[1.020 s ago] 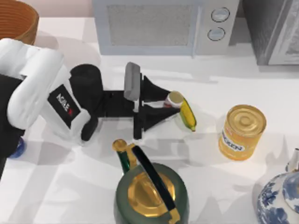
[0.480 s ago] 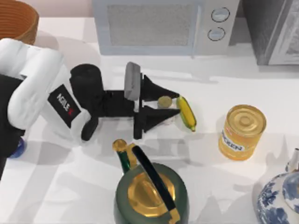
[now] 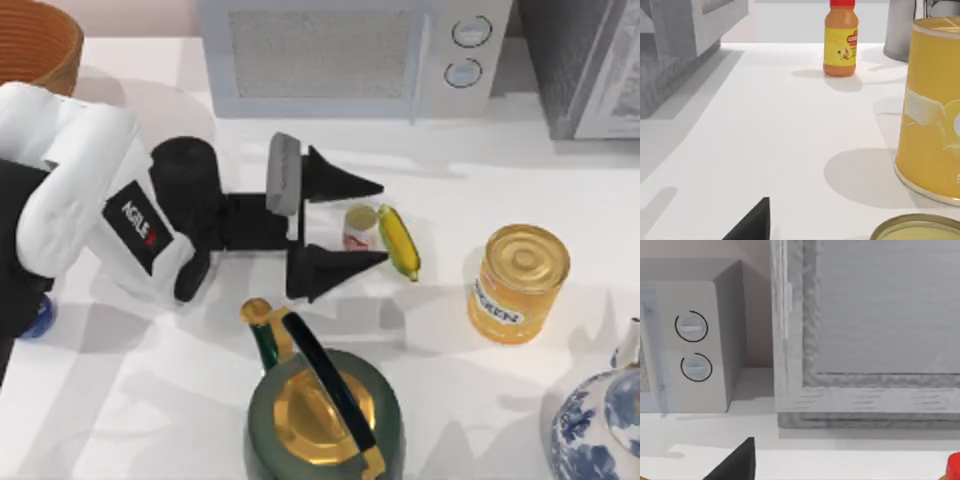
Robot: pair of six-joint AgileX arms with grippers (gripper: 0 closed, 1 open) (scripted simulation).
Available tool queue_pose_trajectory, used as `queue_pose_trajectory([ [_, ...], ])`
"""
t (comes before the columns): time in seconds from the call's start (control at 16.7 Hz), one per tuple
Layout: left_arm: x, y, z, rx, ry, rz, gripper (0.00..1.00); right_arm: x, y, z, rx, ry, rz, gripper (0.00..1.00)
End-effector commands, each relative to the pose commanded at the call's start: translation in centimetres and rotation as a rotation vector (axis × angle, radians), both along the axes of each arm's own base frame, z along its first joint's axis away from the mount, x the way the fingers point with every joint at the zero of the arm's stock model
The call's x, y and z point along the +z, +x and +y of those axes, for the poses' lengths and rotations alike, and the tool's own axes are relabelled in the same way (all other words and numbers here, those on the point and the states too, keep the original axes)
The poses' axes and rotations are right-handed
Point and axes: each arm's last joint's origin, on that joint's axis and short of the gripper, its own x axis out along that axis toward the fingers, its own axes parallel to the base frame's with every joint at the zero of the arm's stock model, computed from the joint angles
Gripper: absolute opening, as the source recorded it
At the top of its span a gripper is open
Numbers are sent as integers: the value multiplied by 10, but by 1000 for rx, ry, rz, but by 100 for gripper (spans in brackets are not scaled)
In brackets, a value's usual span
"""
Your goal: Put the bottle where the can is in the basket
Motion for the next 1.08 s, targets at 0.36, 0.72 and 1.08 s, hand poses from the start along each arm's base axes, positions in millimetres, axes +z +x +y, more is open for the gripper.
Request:
queue_pose_trajectory([
  [0.36, 0, 1, 1, 4, 0, 0, 100, 0, 0, 0, 0, 0, 0, 100],
  [0.72, 48, -9, 24, 194, 16, 34, 100, 0, 0, 0, 0, 0, 0, 100],
  [1.08, 161, -69, 72, 552, 21, 28, 100, 0, 0, 0, 0, 0, 0, 100],
])
